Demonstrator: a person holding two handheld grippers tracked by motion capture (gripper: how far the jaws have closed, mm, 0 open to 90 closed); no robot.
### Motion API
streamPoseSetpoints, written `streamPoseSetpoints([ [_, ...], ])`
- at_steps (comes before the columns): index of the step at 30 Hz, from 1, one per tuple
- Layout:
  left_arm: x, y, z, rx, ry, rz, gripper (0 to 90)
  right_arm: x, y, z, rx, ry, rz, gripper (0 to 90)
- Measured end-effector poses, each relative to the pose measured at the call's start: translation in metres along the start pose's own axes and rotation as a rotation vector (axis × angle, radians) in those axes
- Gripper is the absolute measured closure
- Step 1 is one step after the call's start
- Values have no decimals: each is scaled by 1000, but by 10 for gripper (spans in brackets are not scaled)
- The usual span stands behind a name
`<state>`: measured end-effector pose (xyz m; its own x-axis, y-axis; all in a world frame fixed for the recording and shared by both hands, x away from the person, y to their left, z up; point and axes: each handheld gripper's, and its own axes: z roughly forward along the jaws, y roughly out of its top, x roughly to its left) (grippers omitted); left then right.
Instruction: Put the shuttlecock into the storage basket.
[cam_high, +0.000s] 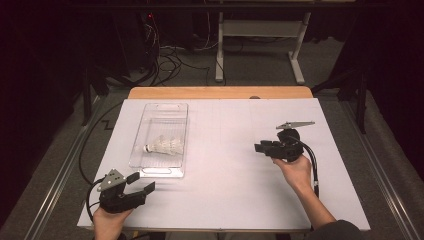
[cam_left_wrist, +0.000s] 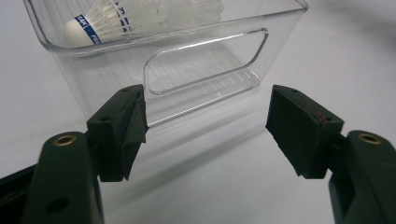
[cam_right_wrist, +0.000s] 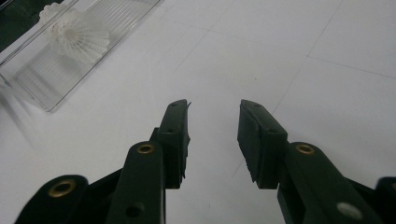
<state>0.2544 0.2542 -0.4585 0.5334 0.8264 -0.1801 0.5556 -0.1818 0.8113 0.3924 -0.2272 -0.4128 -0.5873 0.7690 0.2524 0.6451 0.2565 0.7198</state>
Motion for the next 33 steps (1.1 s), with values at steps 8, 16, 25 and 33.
streamPoseSetpoints([
  [8, 0, 0, 0, -1, 0, 0, 298, -1, -5, -5, -7, -4, 1, 628],
  [16, 0, 0, 0, 0, 1, 0, 299, -5, -12, -9, -17, -15, 7, 618],
  [25, 0, 0, 0, 1, 1, 2, 298, -6, -18, -13, -14, -21, 2, 607],
  [33, 0, 0, 0, -1, 1, 0, 298, -8, -23, -16, -19, -28, 7, 593],
])
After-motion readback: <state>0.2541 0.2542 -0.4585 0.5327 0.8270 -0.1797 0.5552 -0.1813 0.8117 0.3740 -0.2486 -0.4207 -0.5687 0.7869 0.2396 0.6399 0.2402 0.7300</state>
